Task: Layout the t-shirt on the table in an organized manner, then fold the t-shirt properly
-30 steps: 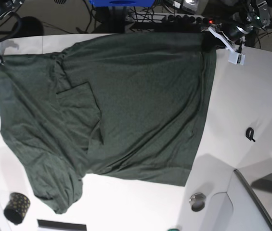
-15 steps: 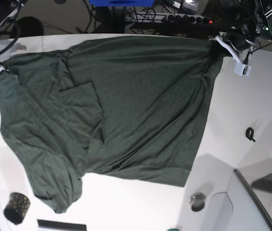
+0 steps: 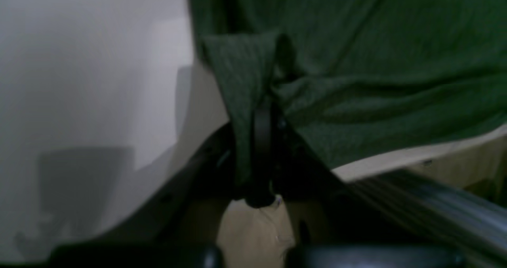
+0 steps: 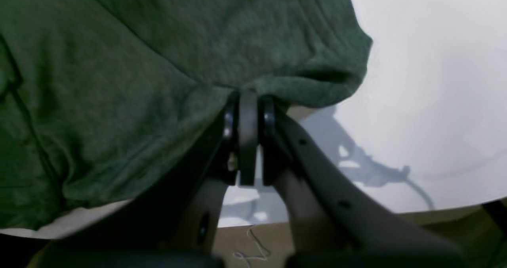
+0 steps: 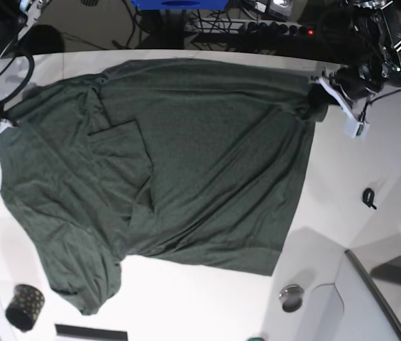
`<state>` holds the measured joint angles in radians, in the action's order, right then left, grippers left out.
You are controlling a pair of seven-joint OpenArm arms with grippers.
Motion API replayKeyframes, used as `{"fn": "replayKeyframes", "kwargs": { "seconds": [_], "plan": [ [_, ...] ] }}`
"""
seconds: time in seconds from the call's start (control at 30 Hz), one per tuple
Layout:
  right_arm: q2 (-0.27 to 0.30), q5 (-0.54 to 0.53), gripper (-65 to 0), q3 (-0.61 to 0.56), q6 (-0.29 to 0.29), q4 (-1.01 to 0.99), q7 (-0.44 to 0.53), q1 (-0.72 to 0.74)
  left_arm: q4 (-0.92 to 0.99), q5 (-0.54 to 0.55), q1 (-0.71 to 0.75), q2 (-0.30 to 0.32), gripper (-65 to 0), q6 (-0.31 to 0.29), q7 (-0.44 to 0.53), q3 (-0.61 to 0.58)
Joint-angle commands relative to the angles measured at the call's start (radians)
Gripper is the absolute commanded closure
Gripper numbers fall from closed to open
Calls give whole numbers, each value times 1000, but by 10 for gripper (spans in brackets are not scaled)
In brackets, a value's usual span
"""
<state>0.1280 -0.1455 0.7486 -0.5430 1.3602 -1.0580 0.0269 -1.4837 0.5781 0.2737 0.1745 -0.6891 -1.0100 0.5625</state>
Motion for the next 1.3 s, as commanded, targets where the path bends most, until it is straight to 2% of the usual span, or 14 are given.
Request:
{"fn": "replayKeyframes", "kwargs": {
  "seconds": [0.0, 0.13, 0.27, 0.37, 0.43, 0.57, 0.73, 0.8, 0.87, 1.0, 1.03, 1.13, 1.2, 1.27],
  "plan": [
    [25, -6, -6, 1, 21, 12, 3, 20, -10, 39, -3, 20, 0, -9, -16, 8],
    [43, -6, -6, -33, 30, 9, -9, 46, 1, 128, -23, 38, 0, -9, -54, 55],
    [48, -6, -6, -31, 30, -31, -6, 89, 61, 128, -61, 38, 0, -9, -62, 93],
    [81, -6, -6, -30, 31, -115, -3, 118, 133, 128, -92, 38, 0, -9, -62, 116],
    [85, -6, -6, -31, 31, -169, 31, 133, 176, 128, -109, 38, 0, -9, -59, 116],
    [114, -7, -6, -36, 76, -252, 80, 138, 228, 127, -138, 35, 0, -9, -56, 110],
    [117, -9, -11, -36, 79, -268, 92, 138, 225, 127, -152, 38, 0, -9, -56, 113],
    [117, -9, -54, -34, 79, -265, 92, 138, 223, 127, -164, 40, 0, -9, -59, 115],
    [118, -9, -152, -33, 80, -262, 92, 140, 228, 127, -172, 40, -2, -9, -60, 118],
    [118, -10, -336, -30, 79, -232, 101, 138, 226, 135, -179, 36, -109, -9, -62, 121],
    [112, -12, -357, -30, 79, -204, 114, 132, 226, 135, -181, 35, -145, -9, -62, 127],
    [101, -16, -357, -30, 76, -106, 138, 81, 229, 141, -199, 23, -209, -9, -63, 186],
    [78, -45, -357, -36, 73, -17, 158, 38, 234, 173, -216, 17, -225, -9, -86, 218],
    [63, -53, -357, -37, 24, 64, 167, -6, 234, 204, -225, 15, -225, -9, -120, 238]
  ]
}}
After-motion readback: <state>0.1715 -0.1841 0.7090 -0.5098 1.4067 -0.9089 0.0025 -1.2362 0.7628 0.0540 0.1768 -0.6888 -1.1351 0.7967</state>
